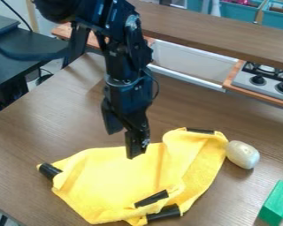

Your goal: Fold the cloth from bottom right to middle

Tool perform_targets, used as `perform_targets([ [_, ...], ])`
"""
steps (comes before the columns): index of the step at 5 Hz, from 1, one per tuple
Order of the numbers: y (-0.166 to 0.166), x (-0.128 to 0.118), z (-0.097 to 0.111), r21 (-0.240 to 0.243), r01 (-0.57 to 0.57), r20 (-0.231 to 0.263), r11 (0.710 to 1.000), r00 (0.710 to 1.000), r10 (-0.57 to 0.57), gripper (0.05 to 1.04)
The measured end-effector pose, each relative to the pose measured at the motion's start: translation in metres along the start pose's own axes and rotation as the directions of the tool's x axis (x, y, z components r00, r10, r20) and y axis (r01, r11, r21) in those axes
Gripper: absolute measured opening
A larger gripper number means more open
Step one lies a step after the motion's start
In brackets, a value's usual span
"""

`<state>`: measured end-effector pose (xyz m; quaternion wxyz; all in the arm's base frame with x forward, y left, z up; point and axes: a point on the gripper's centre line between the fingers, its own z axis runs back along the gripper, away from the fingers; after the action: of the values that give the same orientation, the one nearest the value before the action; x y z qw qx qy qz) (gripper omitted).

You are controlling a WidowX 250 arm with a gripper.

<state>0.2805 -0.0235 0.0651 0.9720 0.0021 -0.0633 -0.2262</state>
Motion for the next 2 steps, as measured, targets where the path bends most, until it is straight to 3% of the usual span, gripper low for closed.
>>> perform_targets([
  [1,-0.001,-0.004,-0.007,-0.01,0.001,-0.024,1.0,1.0,-0.001,0.999],
  [2,-0.002,-0.002,-0.018,-0.013,0.016,-0.003,1.0,1.0,-0.016,0.999],
])
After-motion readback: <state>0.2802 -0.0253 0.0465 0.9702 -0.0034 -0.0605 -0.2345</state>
